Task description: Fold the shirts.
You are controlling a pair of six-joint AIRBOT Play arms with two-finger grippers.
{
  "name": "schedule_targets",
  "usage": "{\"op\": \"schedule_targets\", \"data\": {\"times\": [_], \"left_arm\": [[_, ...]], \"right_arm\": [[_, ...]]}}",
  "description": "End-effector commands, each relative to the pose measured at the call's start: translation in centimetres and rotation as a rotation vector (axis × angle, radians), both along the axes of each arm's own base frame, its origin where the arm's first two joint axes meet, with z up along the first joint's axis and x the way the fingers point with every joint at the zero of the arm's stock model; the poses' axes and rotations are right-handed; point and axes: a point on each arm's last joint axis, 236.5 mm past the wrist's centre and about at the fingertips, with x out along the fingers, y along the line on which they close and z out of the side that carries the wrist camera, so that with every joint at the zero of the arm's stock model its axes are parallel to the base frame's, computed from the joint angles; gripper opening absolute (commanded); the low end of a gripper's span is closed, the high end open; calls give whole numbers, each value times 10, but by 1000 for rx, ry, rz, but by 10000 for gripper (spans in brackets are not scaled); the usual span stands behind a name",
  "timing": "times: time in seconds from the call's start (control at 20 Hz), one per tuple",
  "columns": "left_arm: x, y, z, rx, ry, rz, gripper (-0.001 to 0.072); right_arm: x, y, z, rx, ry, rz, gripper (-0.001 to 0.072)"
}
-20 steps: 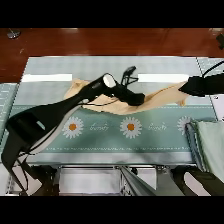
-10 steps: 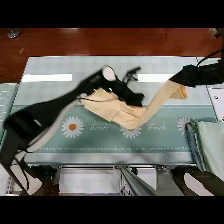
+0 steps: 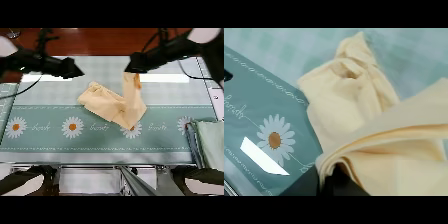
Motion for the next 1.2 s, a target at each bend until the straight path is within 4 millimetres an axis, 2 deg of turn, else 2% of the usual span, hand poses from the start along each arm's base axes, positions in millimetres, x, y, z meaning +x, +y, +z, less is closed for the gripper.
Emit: {"op": "schedule_targets", "data": {"times": [0.0, 0.15, 0.25, 0.3, 0.35, 0.4, 0.45, 0.5, 0.6, 0.65, 0.7, 0.8, 0.85, 0.9, 0.95, 1.0, 1.05, 1.1, 1.15], "left_arm": [[-59, 43, -19, 24, -55, 141, 17], [-104, 46, -58, 13, -8, 187, 17], [-115, 48, -79, 0, 35, 231, 18], [-116, 49, -87, 0, 45, 244, 18], [-114, 51, -94, 1, 50, 261, 18], [-110, 53, -96, 2, 48, 275, 18], [-105, 55, -97, 2, 41, 291, 18], [-100, 58, -97, 2, 29, 309, 18], [-92, 61, -96, 1, 11, 333, 18], [-91, 62, -96, 1, 7, 338, 18], [-91, 62, -96, 0, 6, 338, 18], [-91, 62, -96, 1, 6, 339, 18], [-90, 62, -96, 1, 5, 341, 18], [-90, 63, -96, 1, 6, 342, 18], [-90, 63, -97, 2, 9, 343, 18], [-89, 63, -98, 2, 12, 343, 18], [-89, 63, -100, 3, 17, 343, 17], [-89, 63, -102, 5, 24, 343, 18], [-89, 62, -104, 6, 32, 341, 18]], "right_arm": [[6, 76, -24, 10, 27, 101, 28], [10, 123, -60, 10, 56, 141, 28], [19, 140, -94, 12, 93, 116, 29], [23, 146, -111, 19, 123, 97, 80], [22, 151, -122, 37, 162, 92, 273], [17, 154, -128, 50, 195, 106, 576], [14, 152, -128, 51, 194, 141, 628], [15, 142, -121, 48, 186, 160, 628], [31, 97, -91, 44, 179, 126, 628], [40, 61, -67, 45, 174, 93, 628], [44, 23, -43, 40, 174, 62, 628], [33, -66, 1, -29, 150, 8, 628], [24, -110, 9, -106, 136, -46, 628], [13, -154, 10, -193, 128, -139, 628], [1, -186, 4, -245, 124, -231, 628], [-12, -210, -10, -249, 123, -340, 628], [-27, -224, -31, -220, 133, -451, 628], [-45, -233, -63, -173, 164, -590, 628], [-63, -232, -97, -111, 205, -714, 628]]}}
